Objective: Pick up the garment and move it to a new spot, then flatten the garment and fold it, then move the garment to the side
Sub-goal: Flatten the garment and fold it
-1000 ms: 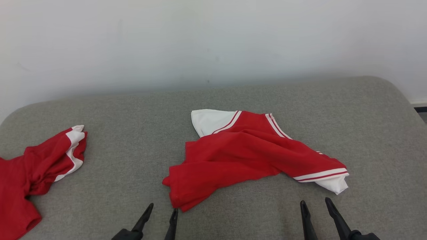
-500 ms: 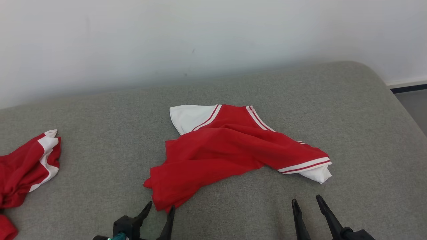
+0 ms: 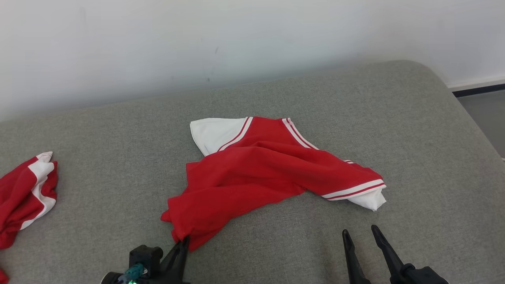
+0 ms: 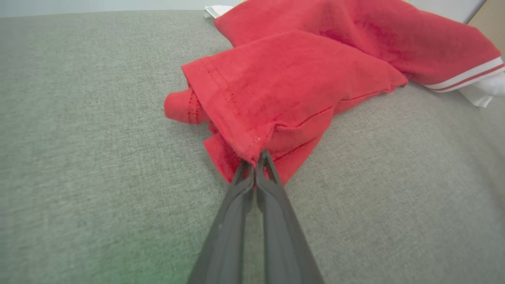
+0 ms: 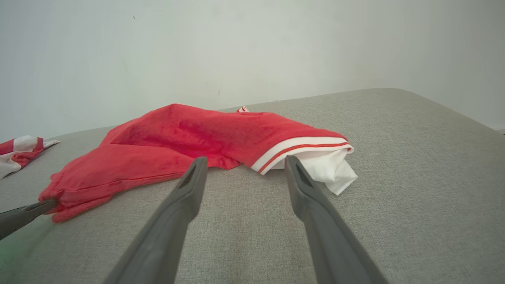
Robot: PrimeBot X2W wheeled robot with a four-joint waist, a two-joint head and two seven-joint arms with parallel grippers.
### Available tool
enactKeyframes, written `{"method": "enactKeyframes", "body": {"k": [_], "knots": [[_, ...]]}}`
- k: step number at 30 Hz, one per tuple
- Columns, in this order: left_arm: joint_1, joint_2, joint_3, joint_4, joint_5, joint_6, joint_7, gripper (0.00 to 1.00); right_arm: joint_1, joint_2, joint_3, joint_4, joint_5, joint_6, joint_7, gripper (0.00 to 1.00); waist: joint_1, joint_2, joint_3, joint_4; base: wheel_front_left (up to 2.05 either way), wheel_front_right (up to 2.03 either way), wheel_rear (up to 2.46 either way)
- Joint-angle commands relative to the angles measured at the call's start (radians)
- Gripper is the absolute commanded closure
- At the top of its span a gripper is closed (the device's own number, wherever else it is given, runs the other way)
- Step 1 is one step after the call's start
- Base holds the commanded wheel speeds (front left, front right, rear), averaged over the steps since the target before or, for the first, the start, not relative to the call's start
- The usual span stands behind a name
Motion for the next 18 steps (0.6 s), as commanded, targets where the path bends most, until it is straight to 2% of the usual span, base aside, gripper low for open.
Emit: {"method": "enactKeyframes", "body": {"k": [1,10,18], "knots": [[-0.015,0.004,0.001,-0.005,-0.008,0.002,-0.003,1.0,-0.008,0.003,-0.001,-0.004,0.004,0.001,0.0,0.0,-0.0001,-0.0001,-0.003,0.004,0.0,0.0,0.0],[0.01,0.022,0.027,-0.107,0.014,0.002,-0.003,1.0,0.02,0.003,-0.01,0.005,0.01,0.001,0.0,0.0,-0.0001,-0.0001,-0.037,0.05,0.0,0.0,0.0],[0.135,0.111,0.131,-0.321,0.083,0.002,-0.003,1.0,0.035,0.003,-0.023,0.015,0.029,0.001,0.0,0.0,-0.0001,-0.0001,-0.072,0.111,0.0,0.0,0.0]]}}
